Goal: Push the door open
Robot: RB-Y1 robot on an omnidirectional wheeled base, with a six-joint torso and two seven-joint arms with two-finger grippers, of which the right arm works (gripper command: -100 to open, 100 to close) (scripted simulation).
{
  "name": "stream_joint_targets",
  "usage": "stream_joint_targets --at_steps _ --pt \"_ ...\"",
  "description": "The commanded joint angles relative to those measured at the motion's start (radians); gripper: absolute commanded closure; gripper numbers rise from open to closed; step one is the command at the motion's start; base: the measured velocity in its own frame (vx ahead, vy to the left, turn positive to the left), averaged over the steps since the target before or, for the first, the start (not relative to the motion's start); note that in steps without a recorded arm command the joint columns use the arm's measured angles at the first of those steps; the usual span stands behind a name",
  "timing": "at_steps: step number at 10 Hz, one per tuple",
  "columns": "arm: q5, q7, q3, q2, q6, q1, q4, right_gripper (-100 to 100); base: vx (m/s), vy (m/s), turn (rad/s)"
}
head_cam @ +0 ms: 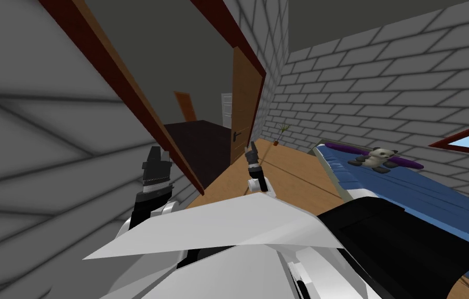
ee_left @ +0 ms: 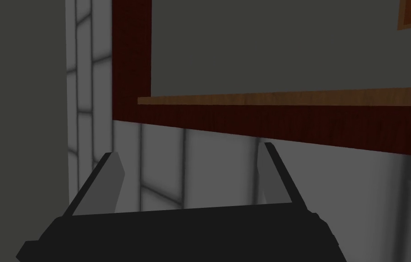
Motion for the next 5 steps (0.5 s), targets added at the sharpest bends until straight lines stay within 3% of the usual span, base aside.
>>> stream_joint_targets --at_steps 1,5 --pt "0.006 -0.010 0.004 -0.006 -0.005 -0.022 0.038 -100 0.097 -0.087 0.048" --pt "0.020 -0.037 0.013 -0.022 -0.013 -0.075 0.130 -100 0.089 -0.086 0.045"
